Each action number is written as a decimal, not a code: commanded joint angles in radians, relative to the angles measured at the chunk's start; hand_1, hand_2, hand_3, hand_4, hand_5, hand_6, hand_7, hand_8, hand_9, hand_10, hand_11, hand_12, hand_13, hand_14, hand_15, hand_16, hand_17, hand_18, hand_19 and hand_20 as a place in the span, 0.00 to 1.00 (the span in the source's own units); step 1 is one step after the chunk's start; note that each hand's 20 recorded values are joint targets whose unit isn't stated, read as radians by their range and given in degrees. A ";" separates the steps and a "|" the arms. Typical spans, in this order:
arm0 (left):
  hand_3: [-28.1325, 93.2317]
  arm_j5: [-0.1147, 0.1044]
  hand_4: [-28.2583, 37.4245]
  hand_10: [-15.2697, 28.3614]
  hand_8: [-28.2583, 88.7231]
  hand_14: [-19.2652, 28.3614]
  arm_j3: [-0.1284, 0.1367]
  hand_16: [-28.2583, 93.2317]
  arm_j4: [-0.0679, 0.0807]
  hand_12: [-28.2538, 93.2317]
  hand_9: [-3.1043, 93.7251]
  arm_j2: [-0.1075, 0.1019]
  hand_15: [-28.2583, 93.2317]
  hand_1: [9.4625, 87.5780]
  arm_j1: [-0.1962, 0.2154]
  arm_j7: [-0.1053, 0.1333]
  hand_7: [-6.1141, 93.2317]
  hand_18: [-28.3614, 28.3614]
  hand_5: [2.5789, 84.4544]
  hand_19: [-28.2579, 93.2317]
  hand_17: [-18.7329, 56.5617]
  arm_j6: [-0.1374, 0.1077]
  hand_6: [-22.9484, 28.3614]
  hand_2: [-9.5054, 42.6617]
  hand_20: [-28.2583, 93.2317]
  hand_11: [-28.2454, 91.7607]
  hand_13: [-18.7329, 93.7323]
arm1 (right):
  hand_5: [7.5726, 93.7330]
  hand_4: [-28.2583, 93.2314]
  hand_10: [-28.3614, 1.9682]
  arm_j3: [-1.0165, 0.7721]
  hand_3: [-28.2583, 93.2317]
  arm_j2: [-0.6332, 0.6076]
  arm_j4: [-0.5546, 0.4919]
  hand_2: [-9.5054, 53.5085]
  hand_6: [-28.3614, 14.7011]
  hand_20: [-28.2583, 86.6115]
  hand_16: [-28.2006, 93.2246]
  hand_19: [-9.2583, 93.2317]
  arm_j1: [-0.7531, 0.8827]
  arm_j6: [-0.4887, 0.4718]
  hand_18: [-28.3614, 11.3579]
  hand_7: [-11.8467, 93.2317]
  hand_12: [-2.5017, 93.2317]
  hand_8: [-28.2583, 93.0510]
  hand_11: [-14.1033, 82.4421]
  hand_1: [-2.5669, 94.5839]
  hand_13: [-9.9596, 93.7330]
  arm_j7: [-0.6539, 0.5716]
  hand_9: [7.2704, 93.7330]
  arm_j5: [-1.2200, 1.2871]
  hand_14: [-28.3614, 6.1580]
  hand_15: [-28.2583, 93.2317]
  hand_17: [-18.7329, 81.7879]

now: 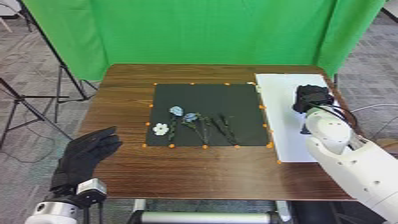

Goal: Arrange flowers

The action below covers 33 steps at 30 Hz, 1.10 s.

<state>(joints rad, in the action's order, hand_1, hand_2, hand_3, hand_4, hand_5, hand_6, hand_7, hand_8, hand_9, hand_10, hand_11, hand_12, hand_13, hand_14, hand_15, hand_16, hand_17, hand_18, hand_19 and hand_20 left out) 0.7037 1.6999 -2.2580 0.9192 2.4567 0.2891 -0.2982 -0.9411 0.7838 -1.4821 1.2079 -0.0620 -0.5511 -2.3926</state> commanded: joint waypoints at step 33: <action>0.89 0.009 0.29 0.88 0.17 1.00 0.022 0.13 -0.003 0.32 0.47 0.005 0.75 0.27 0.008 -0.031 0.21 0.90 0.59 0.75 0.16 0.021 0.76 0.29 0.36 0.58 0.45 | 0.87 0.00 0.72 0.331 0.85 0.258 -0.165 0.00 0.69 0.60 0.49 0.92 -0.131 0.082 0.14 0.34 0.43 0.24 0.37 0.58 0.74 0.140 0.94 0.010 0.61 0.85 0.45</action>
<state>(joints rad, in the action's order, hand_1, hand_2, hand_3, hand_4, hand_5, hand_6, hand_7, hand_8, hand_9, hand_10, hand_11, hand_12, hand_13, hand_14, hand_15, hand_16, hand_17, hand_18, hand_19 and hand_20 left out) 0.7039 1.7205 -2.2596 0.9125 2.4673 0.2779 -0.2975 -0.6092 0.9995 -1.6712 1.0478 0.0323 -0.4097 -2.3575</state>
